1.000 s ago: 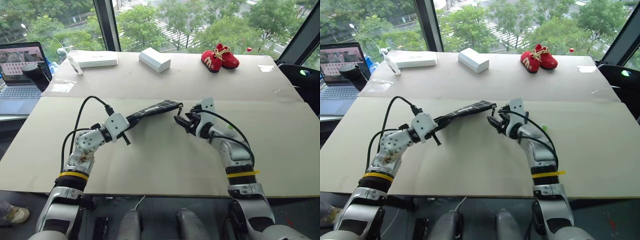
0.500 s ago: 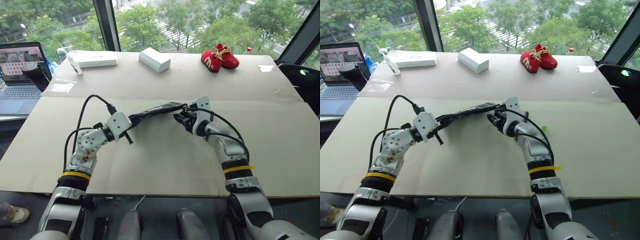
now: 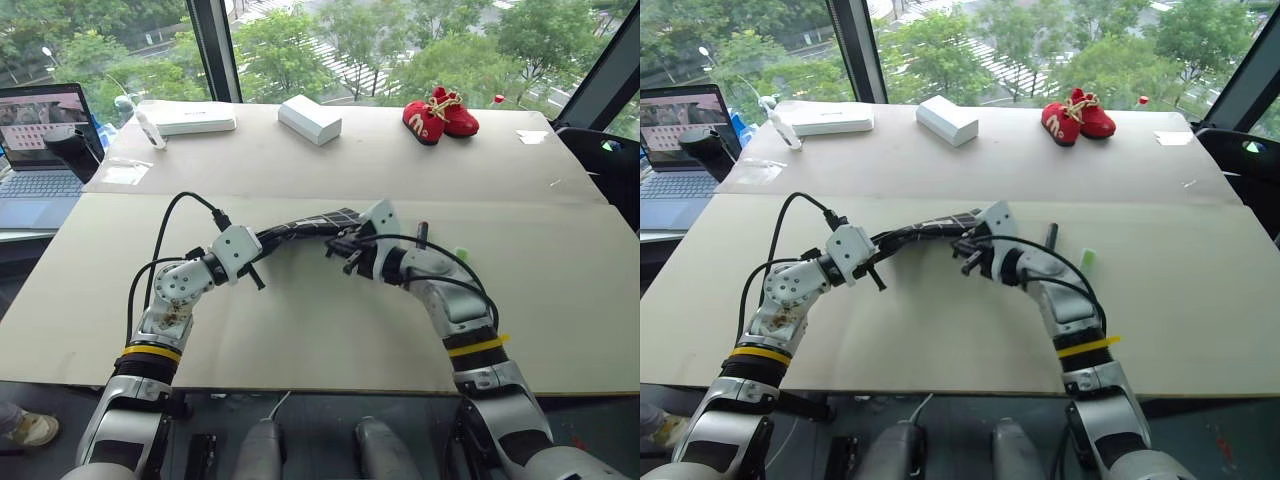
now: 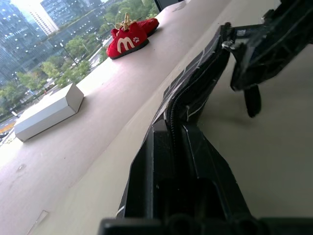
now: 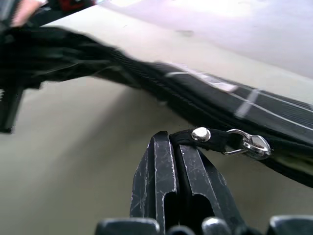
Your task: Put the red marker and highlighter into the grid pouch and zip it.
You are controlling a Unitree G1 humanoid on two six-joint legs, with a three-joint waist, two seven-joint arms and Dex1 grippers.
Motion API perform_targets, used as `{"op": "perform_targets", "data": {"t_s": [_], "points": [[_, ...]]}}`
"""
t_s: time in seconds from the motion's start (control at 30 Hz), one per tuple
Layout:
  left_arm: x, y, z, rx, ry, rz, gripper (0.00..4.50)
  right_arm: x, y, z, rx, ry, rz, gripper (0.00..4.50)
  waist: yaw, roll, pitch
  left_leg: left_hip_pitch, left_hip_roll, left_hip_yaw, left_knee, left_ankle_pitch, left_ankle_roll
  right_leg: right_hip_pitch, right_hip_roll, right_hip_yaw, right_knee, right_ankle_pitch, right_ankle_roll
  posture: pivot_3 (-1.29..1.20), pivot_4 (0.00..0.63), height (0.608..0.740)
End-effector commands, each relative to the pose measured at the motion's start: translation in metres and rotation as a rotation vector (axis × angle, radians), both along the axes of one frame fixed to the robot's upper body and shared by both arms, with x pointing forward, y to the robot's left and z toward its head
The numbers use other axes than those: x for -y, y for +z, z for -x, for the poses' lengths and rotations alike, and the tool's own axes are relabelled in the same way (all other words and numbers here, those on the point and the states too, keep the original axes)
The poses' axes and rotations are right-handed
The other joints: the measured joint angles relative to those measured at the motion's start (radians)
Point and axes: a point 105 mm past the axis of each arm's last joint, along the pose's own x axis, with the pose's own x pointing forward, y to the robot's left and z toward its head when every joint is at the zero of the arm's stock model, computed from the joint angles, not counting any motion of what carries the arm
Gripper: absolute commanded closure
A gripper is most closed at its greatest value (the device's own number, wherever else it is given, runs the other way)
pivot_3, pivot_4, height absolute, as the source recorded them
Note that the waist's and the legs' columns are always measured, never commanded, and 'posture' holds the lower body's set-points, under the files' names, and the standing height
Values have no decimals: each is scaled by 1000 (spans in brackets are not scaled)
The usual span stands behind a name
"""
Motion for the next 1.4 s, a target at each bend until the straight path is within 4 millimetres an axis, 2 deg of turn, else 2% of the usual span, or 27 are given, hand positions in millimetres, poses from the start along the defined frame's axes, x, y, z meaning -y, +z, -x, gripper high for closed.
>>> {"op": "perform_targets", "data": {"t_s": [0.03, 0.13, 0.3, 0.4, 0.47, 0.5, 0.63, 0.73, 0.77, 0.9, 0.97, 1.03, 1.17, 1.27, 1.33, 1.4], "points": [[3, 12, -1, 49, -9, 7, 4500, -27, 19, 17, 43, 131, -34, 4478, 0, 0, 0, 0, 0, 0, 0, 0, 0, 0, 0, 0, 0, 0, 0, 0, 150, 729], [3, 12, -1, 50, -12, 7, 4500, -39, 22, 22, 44, 174, -40, 4478, 3, 0, 0, 0, 0, 0, 0, 0, 0, 0, 0, 0, 0, 0, 0, 0, 150, 729], [4, 12, -2, 51, -15, 9, 4500, -50, 27, 13, 44, 137, -54, 4478, 2, 0, 0, 0, 0, 0, 0, 0, 0, 0, 0, 0, 0, 0, 0, 0, 150, 729], [5, 12, -2, 51, -17, 10, 4500, -48, 26, 2, 37, 70, -59, 4478, 2, 0, 0, 0, 0, 0, 0, 0, 0, 0, 0, -1, 0, 0, 0, 0, 150, 729], [5, 12, -2, 51, -18, 10, 4500, -44, 24, -5, 34, 29, -56, 3866, 3, 0, 0, 0, 0, 0, 0, 0, 0, 0, 0, -1, 0, 0, 0, 0, 150, 729], [5, 12, -2, 51, -18, 11, 4500, -42, 23, -7, 33, 17, -53, 3762, 3, 0, 0, 0, 0, 0, 0, 0, 0, 0, 0, -1, 0, 0, 0, 0, 150, 729], [5, 12, -2, 51, -19, 13, 4500, -34, 21, -8, 29, 8, -45, 2311, 0, 0, 0, 0, 0, 0, 0, 0, 0, 0, 0, -1, 0, 0, 0, 0, 150, 729], [6, 12, -2, 51, -19, 13, 4500, -21, 29, -4, 18, 25, -72, 1293, 3, 0, 0, 0, 0, 0, 0, 0, 0, -1, 0, -1, 0, 0, 0, 0, 150, 729], [6, 12, -2, 51, -19, 13, 4500, -15, 33, -1, 14, 45, -85, 1042, 4, 0, 0, -1, 0, 0, 0, 0, 0, -1, 0, -1, 0, 0, 0, 0, 150, 729], [6, 12, -1, 52, -17, 13, 4500, 25, 44, 22, 40, 132, -86, 1042, 8, 0, 0, -2, 0, -1, 0, 0, 0, 0, 0, -1, -1, 0, 0, 0, 150, 729], [6, 12, -1, 53, -16, 14, 4500, 52, 50, 45, 77, 203, -56, 1042, 11, 0, 0, -2, 0, -1, 0, 0, 0, 0, 0, -1, -2, 0, 0, 0, 150, 729], [6, 12, -1, 55, -15, 14, 4500, 68, 52, 59, 107, 229, -14, 1042, 10, -1, 0, -4, 0, -1, 0, 0, 0, 0, 0, -2, -4, 0, 0, 0, 150, 729], [6, 15, -1, 60, -16, 26, 4500, 132, 53, 32, 147, -96, 124, 1042, -1, -1, 1, -3, 0, -1, 0, 0, 0, 0, 0, -1, -4, 0, 0, 0, 150, 729], [9, 16, 1, 64, -22, 42, 4500, 190, 54, 1, 139, -494, 198, 1042, 0, -1, 1, -3, 0, -1, 0, 0, 0, 0, 0, -1, -4, 0, 0, 0, 150, 729], [9, 15, 2, 61, -22, 48, 4500, 211, 45, -2, 120, -628, 256, 1042, 4, -1, 1, -3, 0, -1, 0, 0, 0, 0, 0, -1, -5, 0, 0, 0, 150, 729], [10, 12, 3, 53, -25, 46, 4500, 217, 35, 1, 93, -705, 261, 1042, 6, -1, 1, -3, 0, -1, 0, 0, 0, 0, 0, -1, -5, 0, 0, 0, 150, 729]]}}
